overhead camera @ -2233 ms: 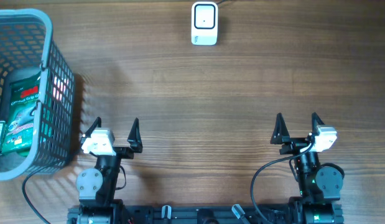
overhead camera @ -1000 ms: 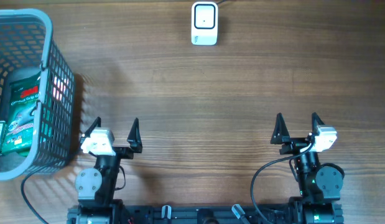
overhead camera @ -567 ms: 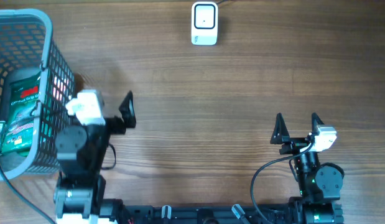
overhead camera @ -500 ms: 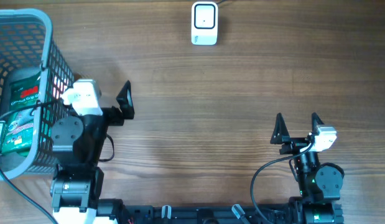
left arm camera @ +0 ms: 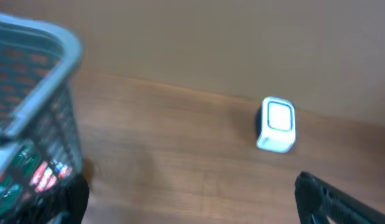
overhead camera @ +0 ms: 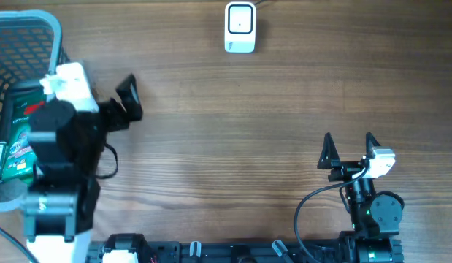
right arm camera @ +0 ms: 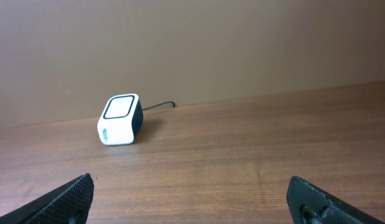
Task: Scan the item barcode
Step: 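Reach the left gripper into the basket and grasp the green wipes pack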
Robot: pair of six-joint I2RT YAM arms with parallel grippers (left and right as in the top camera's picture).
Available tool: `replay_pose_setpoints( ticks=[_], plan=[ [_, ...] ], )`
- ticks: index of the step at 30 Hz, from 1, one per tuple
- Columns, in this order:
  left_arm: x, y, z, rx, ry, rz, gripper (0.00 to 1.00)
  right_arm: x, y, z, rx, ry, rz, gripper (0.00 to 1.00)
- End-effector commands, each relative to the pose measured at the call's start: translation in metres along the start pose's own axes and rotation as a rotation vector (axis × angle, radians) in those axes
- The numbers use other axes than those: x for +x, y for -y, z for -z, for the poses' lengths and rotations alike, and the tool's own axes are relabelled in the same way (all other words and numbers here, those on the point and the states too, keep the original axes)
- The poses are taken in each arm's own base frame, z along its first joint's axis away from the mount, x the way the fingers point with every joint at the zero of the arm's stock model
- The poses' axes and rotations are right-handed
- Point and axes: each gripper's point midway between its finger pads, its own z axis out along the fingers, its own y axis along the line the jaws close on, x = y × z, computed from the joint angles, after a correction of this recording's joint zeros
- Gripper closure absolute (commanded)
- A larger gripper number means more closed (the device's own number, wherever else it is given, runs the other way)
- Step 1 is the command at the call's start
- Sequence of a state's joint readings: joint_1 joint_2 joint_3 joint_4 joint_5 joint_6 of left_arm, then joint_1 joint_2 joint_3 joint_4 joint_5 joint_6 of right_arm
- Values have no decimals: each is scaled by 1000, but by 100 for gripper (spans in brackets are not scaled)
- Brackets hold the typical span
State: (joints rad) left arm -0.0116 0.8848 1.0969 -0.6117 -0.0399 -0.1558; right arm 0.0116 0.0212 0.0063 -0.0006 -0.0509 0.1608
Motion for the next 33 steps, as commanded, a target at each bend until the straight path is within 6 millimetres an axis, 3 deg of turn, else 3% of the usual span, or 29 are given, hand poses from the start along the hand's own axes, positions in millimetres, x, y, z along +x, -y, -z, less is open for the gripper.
replay_pose_setpoints(
  ticks=[1,2,4,6,8,10,14,17,20,22,30,33],
  plan=[
    [-57,-30,13,-179,71,119,0,-1,1,0,8,7,-11,0],
    [-73,-40,17,-214,76,135,0,-1,1,0,7,7,-11,0],
    [-83,-43,19,-218,70,147,0,-1,1,0,8,7,-11,0],
    [-55,-41,17,-206,-53,145,0,-1,1,0,8,7,-11,0],
    [-49,-50,12,-248,-81,128,0,-1,1,0,8,7,-11,0],
    [-56,-90,14,-445,-15,255,0,-1,1,0,8,7,-11,0],
    [-50,-158,14,-617,31,540,0,-1,1,0,8,7,-11,0],
    [-30,-215,13,-646,5,795,0,-1,1,0,8,7,-12,0],
    [-6,-261,24,-718,-11,989,0,-1,1,0,8,7,-11,0],
    [26,-286,30,-807,-92,1075,0,-1,1,0,8,7,-12,0],
    [101,-324,1,-963,-347,1144,0,-1,1,0,8,7,-11,0],
    [115,-333,-2,-1008,-386,1141,0,-1,1,0,8,7,-11,0]
  ],
)
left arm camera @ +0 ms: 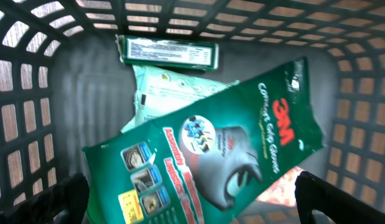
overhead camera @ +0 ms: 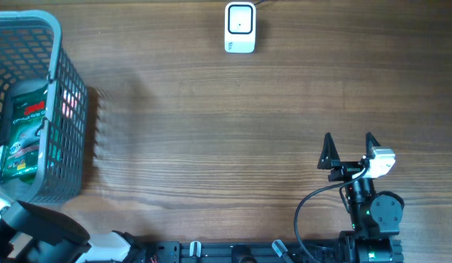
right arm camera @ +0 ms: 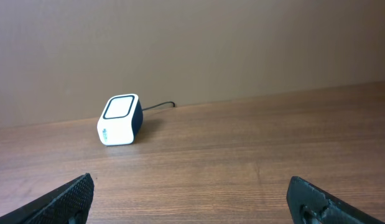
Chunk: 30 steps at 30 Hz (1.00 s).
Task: Scan the item barcode
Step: 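Reach the left gripper into the basket and grasp the green wipes pack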
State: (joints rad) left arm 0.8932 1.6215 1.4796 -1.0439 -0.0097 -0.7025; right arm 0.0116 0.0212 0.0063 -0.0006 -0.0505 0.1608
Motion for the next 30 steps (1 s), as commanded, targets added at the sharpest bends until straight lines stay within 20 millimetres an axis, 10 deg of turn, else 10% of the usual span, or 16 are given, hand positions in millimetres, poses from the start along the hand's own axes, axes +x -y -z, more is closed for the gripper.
replay_pose_setpoints(
  ticks=[1,23,30],
  plan=[
    [-6,-10,-15,-70,10,15,0,-1,1,0,7,7,-11,0],
    [36,-36,-84,-238,-236,5,2,-1,1,0,8,7,-11,0],
    [19,-20,-95,-168,-172,-46,96,-1,1,0,8,7,-11,0]
  ],
)
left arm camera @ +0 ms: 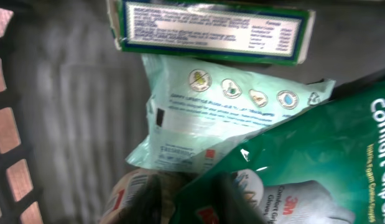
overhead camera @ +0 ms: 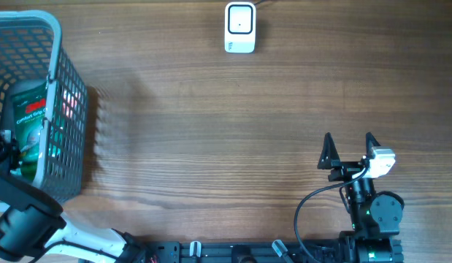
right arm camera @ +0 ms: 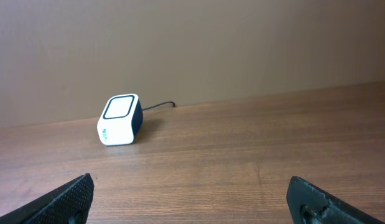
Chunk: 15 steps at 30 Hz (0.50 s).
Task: Scan the item barcode
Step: 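Reach the left gripper into the basket and grasp the green wipes pack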
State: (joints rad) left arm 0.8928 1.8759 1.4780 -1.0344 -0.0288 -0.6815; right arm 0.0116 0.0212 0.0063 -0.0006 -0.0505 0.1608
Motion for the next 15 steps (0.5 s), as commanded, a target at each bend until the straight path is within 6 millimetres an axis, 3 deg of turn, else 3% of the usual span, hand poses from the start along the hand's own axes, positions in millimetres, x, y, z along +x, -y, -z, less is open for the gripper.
replay_pose_setpoints(
  ticks=[1,4,6,11,12,15],
  plan=[
    [-3,6,-7,21,3,-21,96,-1,1,0,8,7,-12,0],
    [-1,23,-1,109,-26,-27,96,-1,1,0,7,7,-11,0],
    [3,49,14,239,-69,-60,96,-1,1,0,8,7,-11,0],
    [9,126,115,695,-152,-143,96,-1,1,0,7,7,-11,0],
    [11,139,146,809,-153,-178,96,-1,1,0,7,7,-11,0],
    [15,149,186,936,-153,-188,96,-1,1,0,8,7,-11,0]
  ],
)
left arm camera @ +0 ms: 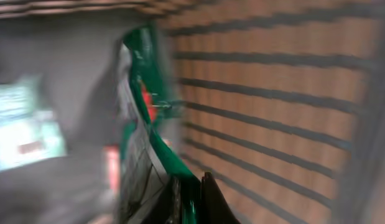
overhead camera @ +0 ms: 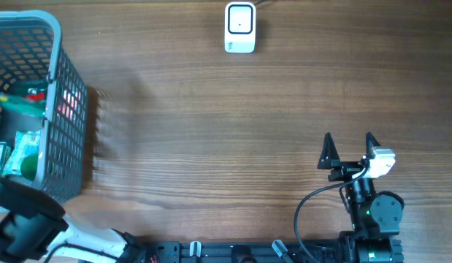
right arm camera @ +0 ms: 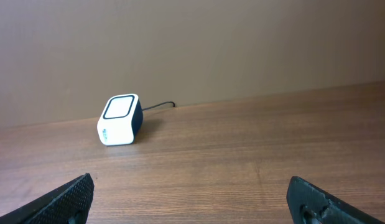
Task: Scan the item barcode
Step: 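Reach the left gripper into the basket and grasp the green wipes pack, then carry the green wipes pack to the table centre and release it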
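Observation:
A green 3M glove pack (left arm camera: 156, 146) stands edge-on inside the grey mesh basket (overhead camera: 58, 44), blurred in both views. My left gripper (left arm camera: 191, 190) is shut on the pack's lower edge. From overhead the pack (overhead camera: 20, 101) shows as a green smear in the basket's far half. The white barcode scanner (overhead camera: 240, 28) stands at the table's far edge, also in the right wrist view as scanner (right arm camera: 120, 119) with its cable. My right gripper (overhead camera: 348, 146) rests open near the front right, holding nothing; its gap (right arm camera: 189, 190) faces bare wood.
A pale green packet (overhead camera: 25, 150) lies on the basket floor, with a boxed item at the left edge. The basket wall (left arm camera: 273, 124) runs close on the held pack's right. The left arm's body (overhead camera: 21, 226) fills the front left corner.
The left gripper has shut on the green 3M pack's edge. The pack has gone from lying flat to edge-on and farther back in the basket, uncovering the pale packet. The right arm is unchanged.
The left gripper was first open over the table beside the basket, facing the scanner. Then it was above the basket looking down on the packs, still open. Then it was close over the green pack's edge. Now it holds that pack. The right arm stayed still.

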Robot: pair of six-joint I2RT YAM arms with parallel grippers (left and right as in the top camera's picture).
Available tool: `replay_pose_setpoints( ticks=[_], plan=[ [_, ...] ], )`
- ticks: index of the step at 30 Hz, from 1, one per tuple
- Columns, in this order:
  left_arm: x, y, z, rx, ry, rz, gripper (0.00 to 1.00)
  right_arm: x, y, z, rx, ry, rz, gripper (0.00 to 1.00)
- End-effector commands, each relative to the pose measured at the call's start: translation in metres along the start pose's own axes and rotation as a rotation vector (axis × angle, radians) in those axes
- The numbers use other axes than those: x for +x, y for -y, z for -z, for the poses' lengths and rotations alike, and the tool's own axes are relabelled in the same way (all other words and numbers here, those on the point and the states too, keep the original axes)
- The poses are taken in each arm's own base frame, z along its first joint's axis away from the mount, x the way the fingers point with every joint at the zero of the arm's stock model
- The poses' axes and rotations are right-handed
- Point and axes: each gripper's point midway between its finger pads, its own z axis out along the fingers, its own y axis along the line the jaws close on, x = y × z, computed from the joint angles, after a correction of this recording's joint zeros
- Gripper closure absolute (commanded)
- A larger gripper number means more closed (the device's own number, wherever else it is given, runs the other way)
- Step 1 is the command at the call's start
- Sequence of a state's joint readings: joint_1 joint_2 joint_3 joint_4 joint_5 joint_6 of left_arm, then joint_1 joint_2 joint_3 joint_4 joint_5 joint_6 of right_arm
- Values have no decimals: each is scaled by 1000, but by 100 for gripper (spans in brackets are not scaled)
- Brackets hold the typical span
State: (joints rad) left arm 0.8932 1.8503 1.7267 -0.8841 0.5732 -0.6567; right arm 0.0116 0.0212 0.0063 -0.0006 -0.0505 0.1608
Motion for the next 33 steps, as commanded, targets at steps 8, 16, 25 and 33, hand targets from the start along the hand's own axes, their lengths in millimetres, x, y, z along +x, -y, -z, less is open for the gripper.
replay_pose_setpoints(
  ticks=[8,16,25,33],
  plan=[
    [43,113,81,471,-135,-125,96,-1,1,0,7,7,-12,0],
    [82,200,198,801,-43,-372,96,-1,1,0,8,7,-11,0],
    [239,245,247,972,-246,-681,96,-1,1,0,8,7,-12,0],
    [288,155,144,396,-286,-691,96,-1,1,0,8,7,-11,0]
  ],
)
